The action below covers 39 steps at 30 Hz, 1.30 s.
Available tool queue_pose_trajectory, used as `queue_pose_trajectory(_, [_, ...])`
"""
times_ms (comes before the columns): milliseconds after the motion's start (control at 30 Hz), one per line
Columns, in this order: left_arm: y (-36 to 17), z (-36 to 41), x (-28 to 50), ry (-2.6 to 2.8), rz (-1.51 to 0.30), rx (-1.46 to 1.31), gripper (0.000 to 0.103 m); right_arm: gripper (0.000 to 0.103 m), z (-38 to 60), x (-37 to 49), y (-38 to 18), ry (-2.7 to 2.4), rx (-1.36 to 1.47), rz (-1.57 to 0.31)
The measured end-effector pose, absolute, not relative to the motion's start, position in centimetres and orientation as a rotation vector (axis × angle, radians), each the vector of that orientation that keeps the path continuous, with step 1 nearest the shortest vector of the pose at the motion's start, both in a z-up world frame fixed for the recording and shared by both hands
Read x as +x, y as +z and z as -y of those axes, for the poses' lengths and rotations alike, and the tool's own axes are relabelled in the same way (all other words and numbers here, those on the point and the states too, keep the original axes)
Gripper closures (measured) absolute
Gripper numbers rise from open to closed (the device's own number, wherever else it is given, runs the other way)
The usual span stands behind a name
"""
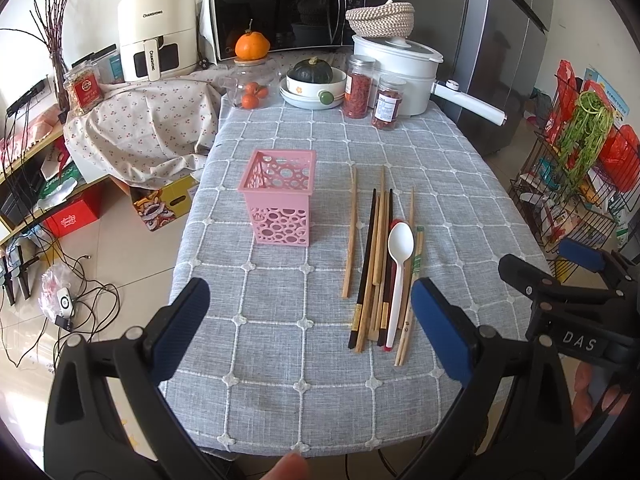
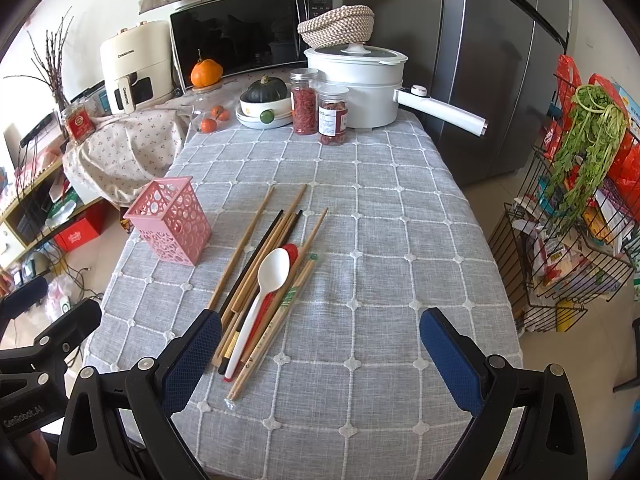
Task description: Organize utensils
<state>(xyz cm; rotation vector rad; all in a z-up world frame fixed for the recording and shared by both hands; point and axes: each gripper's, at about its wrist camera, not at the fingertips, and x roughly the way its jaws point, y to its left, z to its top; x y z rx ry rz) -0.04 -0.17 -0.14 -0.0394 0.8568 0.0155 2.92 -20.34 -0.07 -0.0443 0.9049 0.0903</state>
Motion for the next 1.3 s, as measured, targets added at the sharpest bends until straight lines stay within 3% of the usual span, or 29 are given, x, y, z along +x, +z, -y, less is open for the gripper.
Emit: queue_pose_trajectory(1300, [-0.17,-0.76,0.15,0.018,-0.852,-0.042,0.003,0.003,20.25,3.02,-0.05,0.090,-0.042,-0.908])
